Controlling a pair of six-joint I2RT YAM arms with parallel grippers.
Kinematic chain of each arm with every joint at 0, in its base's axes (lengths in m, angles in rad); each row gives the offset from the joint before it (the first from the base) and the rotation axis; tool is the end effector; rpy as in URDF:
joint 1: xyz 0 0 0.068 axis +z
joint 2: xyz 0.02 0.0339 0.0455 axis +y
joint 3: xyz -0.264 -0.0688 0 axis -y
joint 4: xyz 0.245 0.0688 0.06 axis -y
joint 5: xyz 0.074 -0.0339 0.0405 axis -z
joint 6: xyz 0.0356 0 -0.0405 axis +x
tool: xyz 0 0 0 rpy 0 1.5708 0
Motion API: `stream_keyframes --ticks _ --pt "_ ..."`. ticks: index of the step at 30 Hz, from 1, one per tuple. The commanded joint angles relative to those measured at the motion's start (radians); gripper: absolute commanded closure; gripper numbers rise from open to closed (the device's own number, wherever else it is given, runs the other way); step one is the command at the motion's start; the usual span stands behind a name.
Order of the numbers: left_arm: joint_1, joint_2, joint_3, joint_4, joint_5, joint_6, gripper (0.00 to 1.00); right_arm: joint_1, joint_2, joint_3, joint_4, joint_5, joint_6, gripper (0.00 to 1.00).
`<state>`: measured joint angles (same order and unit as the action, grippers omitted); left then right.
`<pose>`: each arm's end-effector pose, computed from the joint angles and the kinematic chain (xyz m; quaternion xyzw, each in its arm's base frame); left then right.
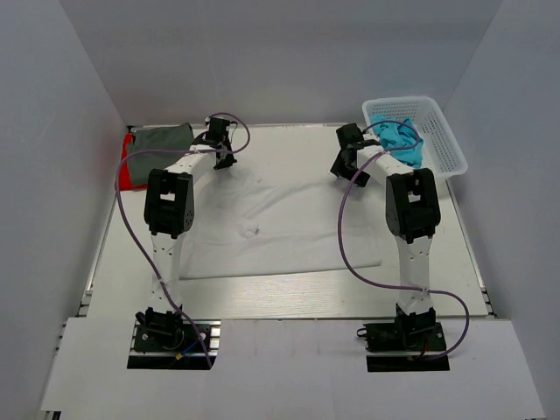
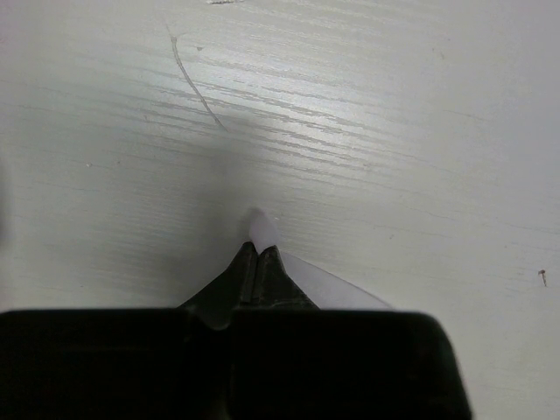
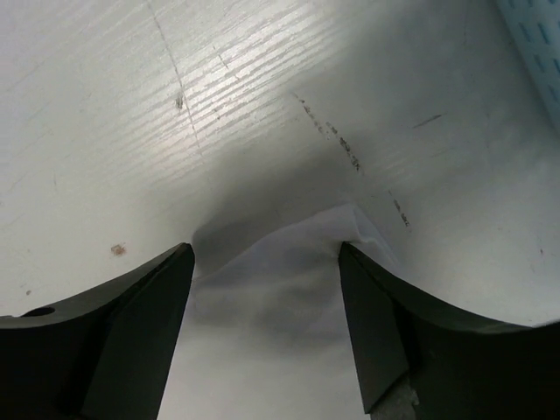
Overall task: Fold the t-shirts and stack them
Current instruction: Grap the side of the flattened tshirt furthest away from the robot with both arms, then fold the other side of the tshirt into a rectangle
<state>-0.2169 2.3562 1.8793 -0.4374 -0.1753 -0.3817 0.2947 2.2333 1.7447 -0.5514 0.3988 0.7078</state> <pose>0.5076 -0.1055 0.1546 -0.1057 0.9375 -0.0155 0.3313 0.4642 0.1265 0.1675 0.2448 0.9151 -0.0441 0.3173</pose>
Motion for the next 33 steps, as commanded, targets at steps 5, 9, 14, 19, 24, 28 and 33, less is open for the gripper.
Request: stream_keyframes --ticks 5,9,14,19,24,28,33 --pt "0.005 -0.089 -0.035 -0.009 -0.004 0.023 1.0 0.001 0.039 0.022 -0.028 -0.025 0.022 0.68" --pt "0.005 -0.146 -0.072 0.011 -0.026 0.023 1.0 0.006 -0.02 -0.02 -0.015 -0.011 0.001 0.86" --pt "0.005 -0.29 -0.202 0.089 -0.026 0.023 1.0 0.024 -0.081 -0.069 0.021 0.021 -0.033 1.0" --pt "-0.021 -0.481 -0.451 0.181 -0.056 0.0 1.0 0.053 -0.176 -0.17 0.111 0.057 -0.099 1.0" --pt "-0.021 -0.685 -0.691 0.249 0.007 -0.058 1.0 0.083 -0.311 -0.322 0.186 0.081 -0.119 1.0" --pt "-0.021 -0.817 -0.83 0.258 0.034 -0.112 1.0 0.096 -0.428 -0.431 0.243 0.083 -0.126 1.0" --pt "-0.021 -0.986 -1.045 0.284 0.092 -0.207 1.0 0.098 -0.549 -0.585 0.286 0.068 -0.131 1.0"
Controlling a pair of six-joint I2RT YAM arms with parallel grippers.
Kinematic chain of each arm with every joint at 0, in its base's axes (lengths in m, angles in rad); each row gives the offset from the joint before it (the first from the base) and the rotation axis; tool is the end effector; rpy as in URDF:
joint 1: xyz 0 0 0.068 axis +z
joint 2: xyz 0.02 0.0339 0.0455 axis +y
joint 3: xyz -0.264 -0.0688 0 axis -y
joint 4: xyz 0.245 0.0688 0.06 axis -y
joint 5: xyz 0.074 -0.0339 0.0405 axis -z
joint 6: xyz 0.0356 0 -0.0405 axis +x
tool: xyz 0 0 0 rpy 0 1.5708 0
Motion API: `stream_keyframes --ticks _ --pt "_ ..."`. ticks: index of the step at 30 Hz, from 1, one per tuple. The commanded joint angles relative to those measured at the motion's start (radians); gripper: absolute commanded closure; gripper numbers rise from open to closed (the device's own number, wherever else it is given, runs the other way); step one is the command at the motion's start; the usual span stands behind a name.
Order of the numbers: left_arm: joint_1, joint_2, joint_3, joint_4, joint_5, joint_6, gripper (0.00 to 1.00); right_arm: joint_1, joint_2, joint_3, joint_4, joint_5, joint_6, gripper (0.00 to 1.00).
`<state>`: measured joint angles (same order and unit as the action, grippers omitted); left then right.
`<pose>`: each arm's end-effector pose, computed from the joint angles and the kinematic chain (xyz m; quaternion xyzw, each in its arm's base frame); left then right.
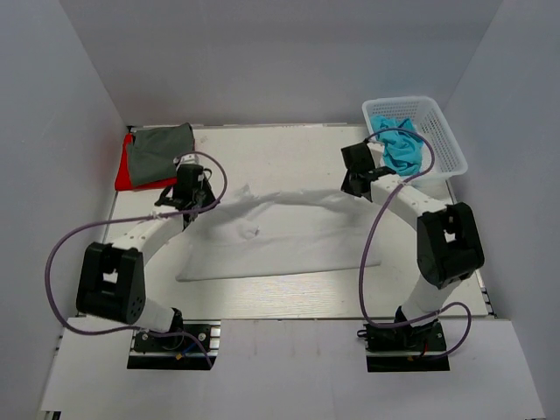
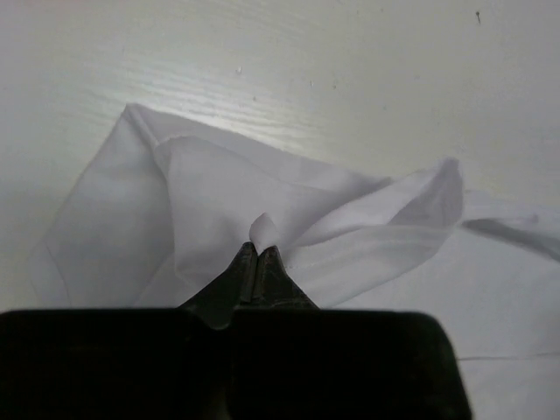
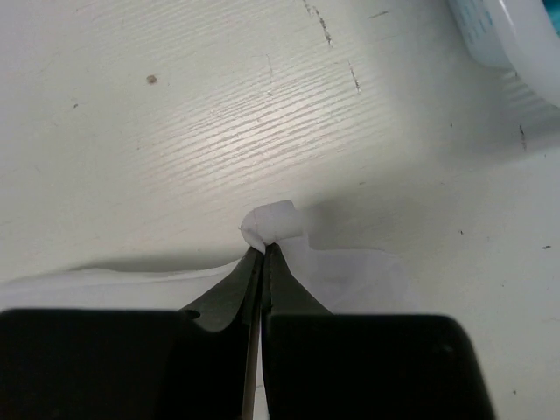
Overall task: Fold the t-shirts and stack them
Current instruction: Fold the other side of the tshirt into a rectangle
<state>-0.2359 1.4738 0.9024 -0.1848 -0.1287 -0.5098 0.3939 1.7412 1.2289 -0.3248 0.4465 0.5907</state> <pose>0.3049 -0.0686 0.2192 -0.1503 0.9042 -0.0890 0.3897 0.3557 0.1312 0.2271 0.1685 0.8981 -0.0168 0.4059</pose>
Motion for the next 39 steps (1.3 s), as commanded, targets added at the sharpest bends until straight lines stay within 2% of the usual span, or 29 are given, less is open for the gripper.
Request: stream_keyframes --ticks 1,6,14,15,17,18,20,21,23,25,26,27,28,32,36,39 --pt "-0.002 -0.13 -0.121 0.031 0.046 -0.094 1.0 0.002 -0.069 -0.081 0.067 0.015 -0.015 1.0" --pt "-0.002 -0.332 -0.27 0.009 0.035 -0.15 1.0 0.0 -0.152 -0.173 0.102 0.003 -0.019 1.0" --pt "-0.002 -0.466 -0.459 -0.022 0.075 -0.194 1.0 -0.003 -0.187 -0.253 0.107 -0.014 -0.016 1.0" --pt "-0.002 -0.477 -0.47 -0.031 0.084 -0.205 1.0 -0.004 -0.186 -0.273 0.109 -0.015 -0.012 0.98" --pt "-0.002 -0.477 -0.491 -0.065 0.093 -0.22 1.0 -0.004 -0.193 -0.287 0.102 -0.028 -0.003 0.85" --pt "-0.002 -0.486 -0.491 -0.12 0.116 -0.22 0.91 -0.006 -0.193 -0.304 0.092 -0.031 0.001 0.73" --pt "-0.002 -0.475 -0.446 -0.224 0.147 -0.246 0.55 -0.007 -0.21 -0.315 0.061 -0.029 0.009 0.58" --pt "-0.002 -0.475 -0.407 -0.325 0.197 -0.246 0.51 -0.006 -0.215 -0.325 0.002 -0.025 0.008 0.45" --pt "-0.002 -0.493 -0.379 -0.418 0.228 -0.257 0.44 -0.001 -0.252 -0.338 -0.051 0.0 0.015 0.35" --pt "-0.002 -0.559 -0.361 -0.53 0.228 -0.274 0.32 -0.004 -0.314 -0.35 -0.114 0.0 0.015 0.3" --pt "-0.002 -0.582 -0.35 -0.539 0.248 -0.274 0.22 -0.004 -0.33 -0.365 -0.123 0.006 0.014 0.28" --pt "-0.002 -0.598 -0.341 -0.539 0.248 -0.283 0.0 -0.001 -0.362 -0.368 -0.112 -0.015 -0.005 0.17" --pt "-0.002 -0.598 -0.341 -0.515 0.259 -0.292 0.0 -0.001 -0.382 -0.368 -0.103 -0.037 -0.009 0.1" --pt "-0.002 -0.552 -0.283 -0.342 0.302 -0.271 0.0 0.01 -0.396 -0.33 0.004 -0.172 -0.057 0.1" --pt "-0.011 -0.387 -0.156 -0.249 0.255 -0.223 0.0 0.036 -0.358 -0.302 0.113 -0.229 -0.104 0.1" --pt "-0.023 -0.229 -0.062 -0.187 0.282 -0.197 0.0 0.04 -0.281 -0.263 0.168 -0.282 -0.101 0.1"
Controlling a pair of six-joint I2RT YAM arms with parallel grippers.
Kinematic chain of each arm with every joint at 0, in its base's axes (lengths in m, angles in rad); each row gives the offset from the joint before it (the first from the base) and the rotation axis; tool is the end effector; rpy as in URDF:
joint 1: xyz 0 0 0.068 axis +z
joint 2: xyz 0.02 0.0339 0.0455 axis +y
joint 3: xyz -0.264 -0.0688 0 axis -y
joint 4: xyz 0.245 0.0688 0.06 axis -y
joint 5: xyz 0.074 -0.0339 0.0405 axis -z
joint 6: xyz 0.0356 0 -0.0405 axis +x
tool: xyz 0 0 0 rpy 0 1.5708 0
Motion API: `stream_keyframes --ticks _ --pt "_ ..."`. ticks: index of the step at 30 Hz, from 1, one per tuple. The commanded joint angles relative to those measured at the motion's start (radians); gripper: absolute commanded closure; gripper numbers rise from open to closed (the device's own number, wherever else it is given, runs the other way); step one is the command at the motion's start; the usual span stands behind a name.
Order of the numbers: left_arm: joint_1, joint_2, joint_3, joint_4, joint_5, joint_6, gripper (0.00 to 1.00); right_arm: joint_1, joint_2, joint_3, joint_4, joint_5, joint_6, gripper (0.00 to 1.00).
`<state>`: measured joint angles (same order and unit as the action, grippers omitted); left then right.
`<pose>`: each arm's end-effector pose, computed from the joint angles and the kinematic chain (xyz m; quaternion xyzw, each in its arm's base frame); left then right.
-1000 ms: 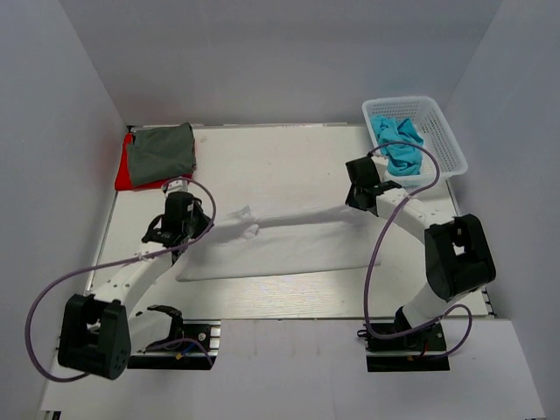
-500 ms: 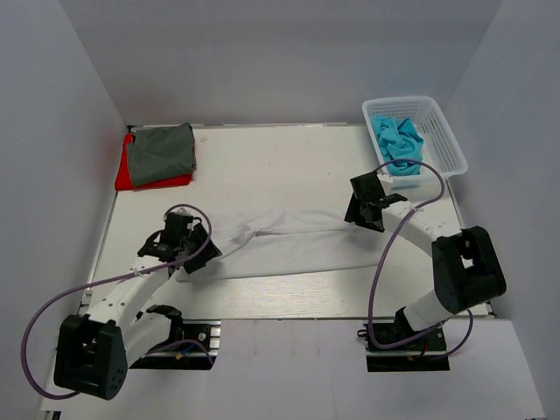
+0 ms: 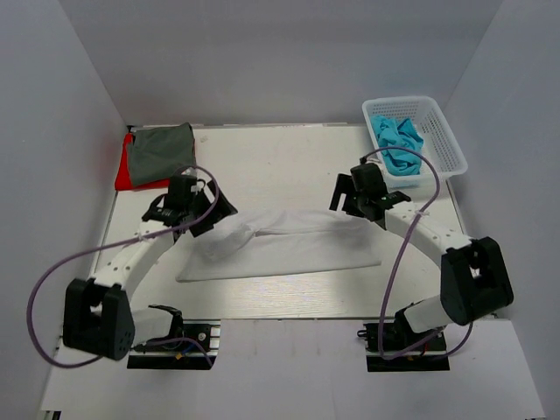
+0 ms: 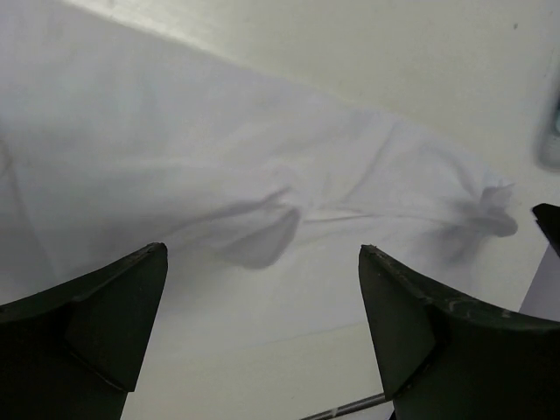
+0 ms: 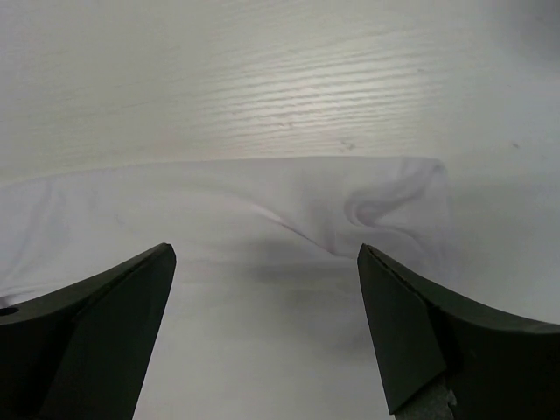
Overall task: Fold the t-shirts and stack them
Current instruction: Fold the other side of the tshirt into a rectangle
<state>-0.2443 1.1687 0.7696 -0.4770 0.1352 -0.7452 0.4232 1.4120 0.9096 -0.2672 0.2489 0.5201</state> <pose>0.2275 -0.0617 0.2326 -0.2102 0.9146 -0.2172 0.2687 0.2769 0.1151 0.2333 0.0926 0.9103 0.0740 0.3966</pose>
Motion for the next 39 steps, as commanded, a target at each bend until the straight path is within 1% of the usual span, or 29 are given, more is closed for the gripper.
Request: stream_keyframes --ticks 1,2,3,4,5,8,11,15,19,23,25,27,31,32,33,34,37,38,39 --pt "-0.015 0.115 0.104 0.144 0.047 0.038 0.0 0.008 0.088 0.061 0.118 -0.1 -0.023 0.1" --pt "-0.041 0.184 0.114 0.165 0.047 0.049 0.0 0.008 0.108 0.081 0.114 -0.114 -0.022 0.1" --pt "-0.05 0.218 0.123 0.181 0.047 0.049 0.0 0.008 0.161 0.098 0.103 -0.112 -0.011 0.1" --pt "-0.05 0.25 0.149 0.181 0.047 0.049 0.0 0.006 0.182 0.107 0.082 -0.112 -0.003 0.1" --pt "-0.076 0.311 0.161 0.181 0.047 0.049 0.0 0.008 0.212 0.12 0.074 -0.112 0.003 0.1" --pt "-0.108 0.37 0.185 0.167 0.058 0.06 0.0 -0.001 0.229 0.118 0.043 -0.105 0.018 0.1" --pt "-0.173 0.381 0.162 0.189 0.073 0.06 0.01 -0.001 0.22 0.066 0.04 -0.088 0.026 0.1" --pt "-0.248 0.329 0.113 0.213 0.093 0.049 0.01 -0.001 0.203 0.017 0.042 -0.074 0.04 0.1" --pt "-0.309 0.304 0.065 0.132 0.093 0.04 0.01 -0.008 0.191 0.008 0.036 -0.066 0.052 0.1" --pt "-0.352 0.304 -0.001 0.101 0.075 0.011 0.01 -0.012 0.188 0.011 0.033 -0.074 0.057 0.1" --pt "-0.388 0.327 -0.001 0.071 0.063 0.01 0.03 -0.015 0.182 0.011 0.036 -0.076 0.055 0.1" --pt "-0.404 0.318 0.037 0.019 0.02 0.01 0.04 -0.015 0.168 0.009 0.036 -0.08 0.041 0.1" --pt "-0.444 0.223 0.115 -0.04 -0.028 0.064 0.04 -0.015 0.101 0.011 0.039 -0.057 0.015 0.1" --pt "-0.444 0.166 0.137 -0.051 -0.028 0.09 0.04 -0.014 0.094 0.014 0.04 -0.057 0.012 0.1" --pt "-0.444 0.14 0.146 -0.051 -0.048 0.09 0.04 -0.012 0.087 0.015 0.043 -0.057 0.003 0.1" --pt "-0.455 0.119 0.158 -0.066 -0.101 0.09 0.01 -0.014 0.075 0.015 0.045 -0.056 -0.003 0.1" --pt "-0.455 0.092 0.186 -0.149 -0.233 0.055 0.01 -0.014 0.067 0.031 0.045 -0.025 -0.029 0.1" --pt "-0.432 0.092 0.186 -0.182 -0.267 0.032 0.01 -0.011 0.076 0.034 0.042 0.01 -0.031 0.1" --pt "-0.432 0.107 0.201 -0.263 -0.305 -0.041 0.01 -0.015 0.087 0.044 0.04 0.015 -0.029 0.1"
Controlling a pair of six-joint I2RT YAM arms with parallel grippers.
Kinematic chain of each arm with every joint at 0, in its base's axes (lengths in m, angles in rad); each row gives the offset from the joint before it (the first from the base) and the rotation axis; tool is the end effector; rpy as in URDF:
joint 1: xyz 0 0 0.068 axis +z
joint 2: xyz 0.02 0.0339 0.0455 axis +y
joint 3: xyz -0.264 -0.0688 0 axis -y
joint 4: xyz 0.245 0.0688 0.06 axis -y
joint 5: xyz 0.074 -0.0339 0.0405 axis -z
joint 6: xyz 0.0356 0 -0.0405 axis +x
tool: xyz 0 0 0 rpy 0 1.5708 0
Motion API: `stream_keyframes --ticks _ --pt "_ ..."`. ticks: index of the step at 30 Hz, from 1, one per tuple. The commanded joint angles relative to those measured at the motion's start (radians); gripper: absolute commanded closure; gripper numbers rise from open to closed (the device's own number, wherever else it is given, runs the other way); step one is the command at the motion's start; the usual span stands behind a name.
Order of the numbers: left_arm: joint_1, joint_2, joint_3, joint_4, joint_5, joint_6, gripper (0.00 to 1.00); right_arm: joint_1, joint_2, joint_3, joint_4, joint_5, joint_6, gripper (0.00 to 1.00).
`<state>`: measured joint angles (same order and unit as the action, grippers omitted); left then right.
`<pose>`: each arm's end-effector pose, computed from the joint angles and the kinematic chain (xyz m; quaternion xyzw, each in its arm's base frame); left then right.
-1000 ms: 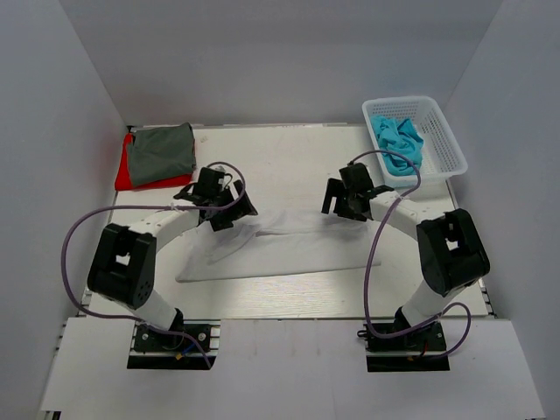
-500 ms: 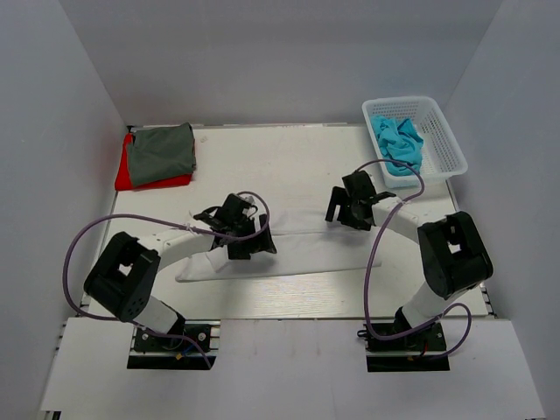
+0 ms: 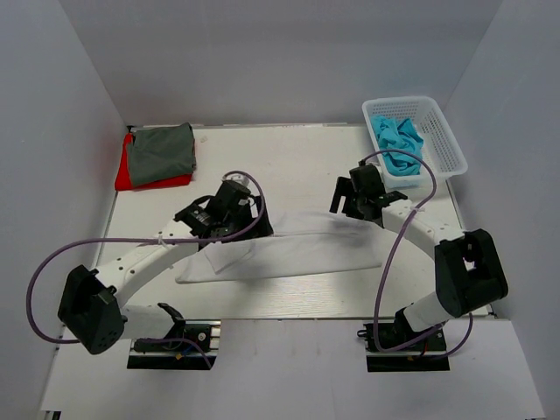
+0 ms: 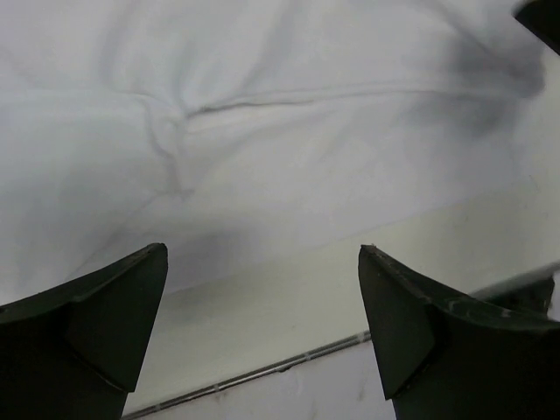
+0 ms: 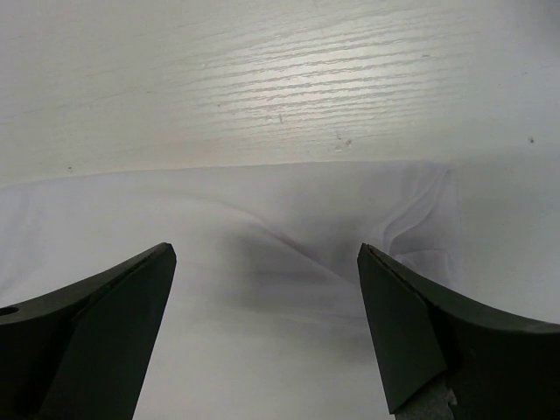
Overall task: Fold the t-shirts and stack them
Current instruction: Fold the other side of the tshirt into a rectangle, then rotate the tshirt 90 degrees
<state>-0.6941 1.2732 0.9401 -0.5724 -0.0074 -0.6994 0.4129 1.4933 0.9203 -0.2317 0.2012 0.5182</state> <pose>0.2011 -0.1670 0.2563 -0.0037 0.9452 -0.2069 0.2527 0.2900 0.1193 0.2158 0.0860 0.9196 0.0837 0.3741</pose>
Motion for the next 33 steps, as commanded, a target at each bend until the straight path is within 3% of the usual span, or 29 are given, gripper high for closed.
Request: stream_keyframes --ticks 1,5,16,22,25,27,30,31,33 --pt "0.028 0.05 0.069 -0.226 -0.265 -0.142 0.01 -0.005 0.011 0.044 0.003 0.064 -0.029 0.1" --pt "0.056 0.181 0.129 -0.366 -0.362 -0.282 0.01 0.0 0.073 0.074 0.015 0.023 -0.018 0.1" --pt "0.237 0.348 0.058 -0.167 -0.286 -0.249 0.01 -0.014 0.232 0.086 0.019 0.061 -0.006 0.1" --pt "0.304 0.636 0.262 -0.185 -0.174 -0.174 0.01 -0.005 0.144 -0.068 0.003 0.029 0.06 0.1" --pt "0.304 0.809 0.484 -0.225 -0.161 -0.118 0.01 0.013 0.026 -0.157 0.009 0.0 0.115 0.1" --pt "0.304 1.002 0.885 -0.357 -0.207 -0.095 0.01 0.038 -0.042 -0.268 0.028 -0.057 0.138 0.1" --pt "0.304 1.217 1.257 -0.532 -0.194 -0.049 0.01 0.095 -0.122 -0.311 0.014 -0.101 0.152 0.1" --pt "0.304 1.335 1.471 -0.547 -0.151 -0.026 0.01 0.107 -0.167 -0.345 0.017 -0.129 0.151 0.1" --pt "0.304 1.379 1.542 -0.396 -0.09 0.055 0.01 0.153 -0.191 -0.389 0.043 -0.237 0.157 0.1"
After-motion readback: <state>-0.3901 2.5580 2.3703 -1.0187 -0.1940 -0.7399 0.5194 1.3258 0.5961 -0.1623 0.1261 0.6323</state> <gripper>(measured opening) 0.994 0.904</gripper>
